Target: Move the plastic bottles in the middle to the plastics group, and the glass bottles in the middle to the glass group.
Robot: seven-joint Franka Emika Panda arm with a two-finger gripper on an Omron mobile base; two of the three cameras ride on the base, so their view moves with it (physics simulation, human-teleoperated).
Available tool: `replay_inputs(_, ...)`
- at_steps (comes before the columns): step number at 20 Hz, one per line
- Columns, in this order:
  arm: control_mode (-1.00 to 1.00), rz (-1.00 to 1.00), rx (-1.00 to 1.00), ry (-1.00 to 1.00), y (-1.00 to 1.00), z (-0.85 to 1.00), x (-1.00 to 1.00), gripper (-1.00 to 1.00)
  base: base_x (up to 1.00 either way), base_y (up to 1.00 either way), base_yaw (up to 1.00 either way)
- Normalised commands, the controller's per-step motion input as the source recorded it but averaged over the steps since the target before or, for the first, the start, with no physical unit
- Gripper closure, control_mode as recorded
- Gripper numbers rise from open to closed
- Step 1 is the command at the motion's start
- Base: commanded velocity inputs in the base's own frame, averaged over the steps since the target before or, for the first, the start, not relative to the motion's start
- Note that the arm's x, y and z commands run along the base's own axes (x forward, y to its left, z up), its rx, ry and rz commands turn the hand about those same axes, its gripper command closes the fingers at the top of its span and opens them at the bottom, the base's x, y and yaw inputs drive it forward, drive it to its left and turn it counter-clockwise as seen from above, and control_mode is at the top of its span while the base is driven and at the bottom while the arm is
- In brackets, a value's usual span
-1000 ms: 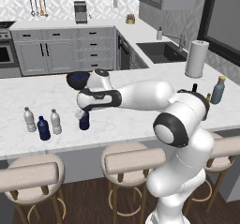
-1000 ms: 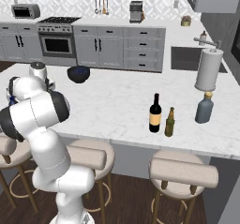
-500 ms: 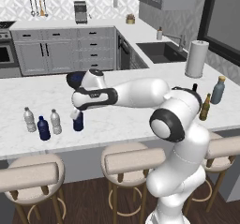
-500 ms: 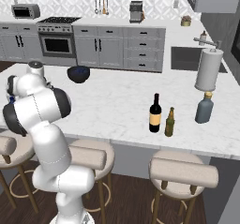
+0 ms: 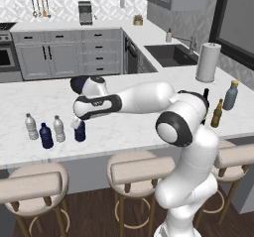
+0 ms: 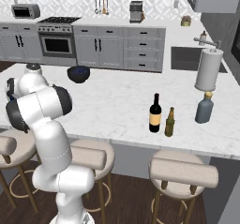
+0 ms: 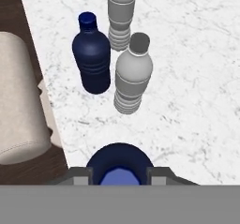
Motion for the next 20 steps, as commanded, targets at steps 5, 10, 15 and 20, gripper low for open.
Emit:
replay_inputs(5, -1.00, 0.00, 0.00, 0.00, 0.03, -0.13, 0.05, 1.00, 0.00, 0.00, 0.00)
replay_inputs(10, -1.00, 0.00, 0.00, 0.00, 0.09, 0.00, 0.17, 1.00, 0.00, 0.00, 0.00)
replay_inputs(15, -1.00, 0.00, 0.00, 0.00, 0.19, 0.00, 0.14, 1.00, 0.00, 0.00, 0.00)
replay_inputs(20, -1.00, 0.00, 0.00, 0.00, 0.21, 0.00, 0.03, 1.00, 0.00, 0.00, 0.00)
